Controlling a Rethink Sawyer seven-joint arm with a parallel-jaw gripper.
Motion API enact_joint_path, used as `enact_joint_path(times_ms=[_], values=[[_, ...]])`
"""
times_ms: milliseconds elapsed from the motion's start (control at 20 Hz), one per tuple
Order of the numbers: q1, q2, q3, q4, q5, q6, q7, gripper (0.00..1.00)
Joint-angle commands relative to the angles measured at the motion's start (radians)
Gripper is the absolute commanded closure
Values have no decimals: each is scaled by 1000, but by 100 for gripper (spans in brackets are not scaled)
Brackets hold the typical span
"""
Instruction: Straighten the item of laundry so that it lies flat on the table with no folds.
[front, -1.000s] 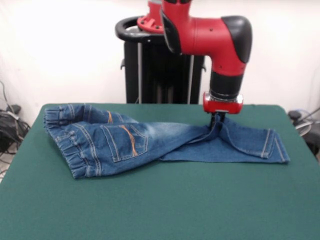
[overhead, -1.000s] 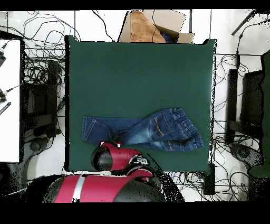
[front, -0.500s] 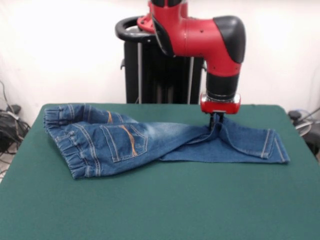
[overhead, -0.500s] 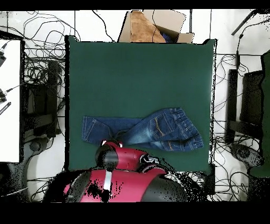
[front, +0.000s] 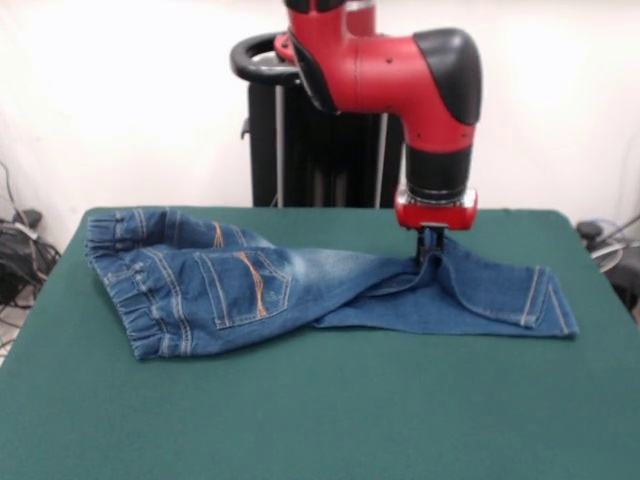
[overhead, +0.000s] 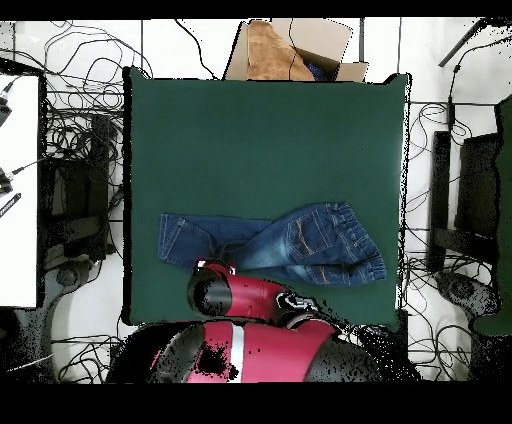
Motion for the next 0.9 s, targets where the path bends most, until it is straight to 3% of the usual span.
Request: enact_joint_path(times_ms=[50, 900], values=[[-43, -67, 74, -160, 86, -106, 246, 100], [-68, -170, 83, -168, 169, 47, 216, 100]])
